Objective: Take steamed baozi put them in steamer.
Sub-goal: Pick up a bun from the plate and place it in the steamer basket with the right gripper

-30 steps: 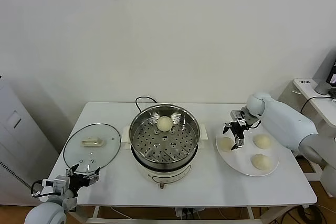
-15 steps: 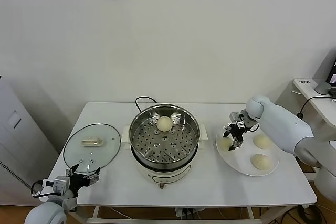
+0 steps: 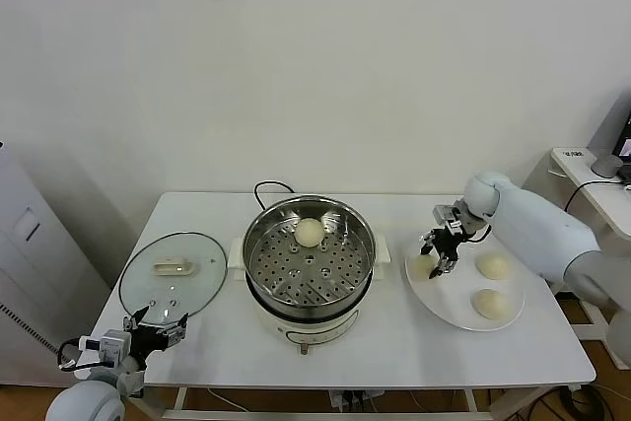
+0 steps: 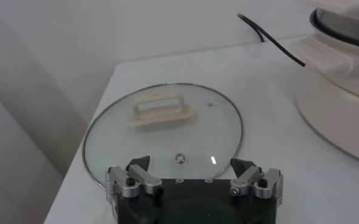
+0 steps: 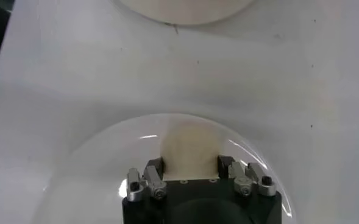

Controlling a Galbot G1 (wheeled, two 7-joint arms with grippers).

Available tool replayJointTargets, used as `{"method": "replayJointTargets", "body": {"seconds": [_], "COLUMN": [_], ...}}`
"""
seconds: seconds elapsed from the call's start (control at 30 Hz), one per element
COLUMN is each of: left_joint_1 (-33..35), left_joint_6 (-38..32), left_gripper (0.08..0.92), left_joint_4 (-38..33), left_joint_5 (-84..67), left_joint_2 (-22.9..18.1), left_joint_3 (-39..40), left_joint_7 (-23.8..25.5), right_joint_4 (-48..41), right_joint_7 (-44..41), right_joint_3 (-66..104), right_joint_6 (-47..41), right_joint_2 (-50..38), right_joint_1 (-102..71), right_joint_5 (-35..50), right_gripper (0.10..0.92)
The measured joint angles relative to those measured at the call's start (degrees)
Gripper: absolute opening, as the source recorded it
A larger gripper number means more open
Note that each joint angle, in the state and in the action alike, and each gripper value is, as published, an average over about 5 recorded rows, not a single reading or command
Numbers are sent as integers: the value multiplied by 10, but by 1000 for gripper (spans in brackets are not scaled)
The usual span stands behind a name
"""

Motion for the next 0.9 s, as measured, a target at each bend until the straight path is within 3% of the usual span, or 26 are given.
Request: {"method": "replayJointTargets", "body": {"seconds": [0.5, 0.9], "left_joint_1": [-3, -5], "left_joint_6": [1, 2], "left_gripper": [823, 823], "left_joint_4": [1, -2], "left_joint_5": [2, 6], "left_joint_2": [2, 0], "left_joint_3": [4, 7], "left_joint_7": [-1, -1], "right_joint_4": [132, 170], "right_joint_7": [-17, 21], "right_joint_3": [-196, -247], "right_joint_6": [-90, -174], "right_joint_2": [-13, 63], "right_joint_1": [241, 310], "right_joint_5": [214, 387], "right_gripper": [543, 543]}}
